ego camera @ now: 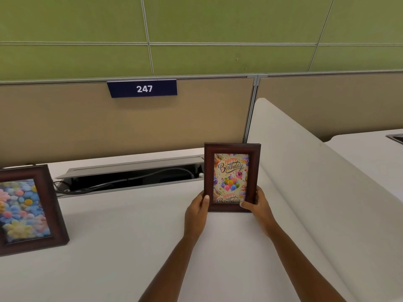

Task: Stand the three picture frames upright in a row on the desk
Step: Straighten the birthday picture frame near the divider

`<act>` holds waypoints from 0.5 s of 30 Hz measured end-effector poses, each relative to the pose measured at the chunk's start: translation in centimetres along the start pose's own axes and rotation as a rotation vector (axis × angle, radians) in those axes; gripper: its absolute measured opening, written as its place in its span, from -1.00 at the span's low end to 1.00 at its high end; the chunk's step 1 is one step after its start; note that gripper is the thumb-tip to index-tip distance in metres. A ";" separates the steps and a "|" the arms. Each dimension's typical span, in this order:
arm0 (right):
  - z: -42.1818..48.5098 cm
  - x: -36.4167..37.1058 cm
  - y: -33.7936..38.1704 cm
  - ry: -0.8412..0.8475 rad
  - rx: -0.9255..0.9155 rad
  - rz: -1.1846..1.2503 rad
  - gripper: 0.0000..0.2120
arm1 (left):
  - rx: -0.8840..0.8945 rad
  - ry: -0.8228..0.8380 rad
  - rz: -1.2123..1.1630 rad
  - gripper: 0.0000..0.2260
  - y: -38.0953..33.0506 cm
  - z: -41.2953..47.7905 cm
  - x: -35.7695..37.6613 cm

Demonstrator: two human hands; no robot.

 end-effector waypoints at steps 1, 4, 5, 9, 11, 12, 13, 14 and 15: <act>-0.1 -0.1 -0.1 -0.002 -0.004 0.011 -0.41 | 0.021 0.002 0.038 -0.65 0.1 -0.1 -0.1; -0.7 0.1 -0.6 -0.016 -0.017 -0.032 -0.42 | 0.058 -0.012 0.093 -0.66 0.1 -0.3 -0.6; -0.9 0.2 -0.7 -0.021 -0.015 -0.052 -0.42 | 0.065 -0.020 0.105 -0.66 0.1 -0.3 -0.8; -1.1 0.2 -1.1 -0.037 -0.003 -0.090 -0.38 | 0.075 -0.019 0.138 -0.66 0.0 -0.5 -0.9; -1.1 0.2 -1.0 -0.046 -0.021 -0.098 -0.36 | 0.073 -0.013 0.157 -0.64 0.1 -0.9 -0.8; -1.4 0.3 -0.8 -0.056 -0.027 -0.099 -0.34 | 0.060 -0.013 0.173 -0.63 0.1 -1.1 -0.9; -1.4 0.2 -0.9 -0.063 -0.032 -0.088 -0.31 | 0.055 -0.022 0.192 -0.62 0.4 -1.1 -1.0; -1.6 0.2 -1.1 -0.066 -0.021 -0.063 -0.29 | 0.034 -0.025 0.209 -0.61 0.4 -1.5 -1.2; -1.7 0.1 -1.3 -0.075 -0.011 -0.038 -0.27 | 0.032 -0.034 0.237 -0.61 0.5 -1.7 -1.4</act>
Point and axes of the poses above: each hand's wrist, its own z-axis towards the middle knuckle, its own x-axis out of the palm, y = z × x, the point moved 10 cm from there along z, towards the middle knuckle, and after that the axes turned 13 degrees about x, right-handed, at the moved point
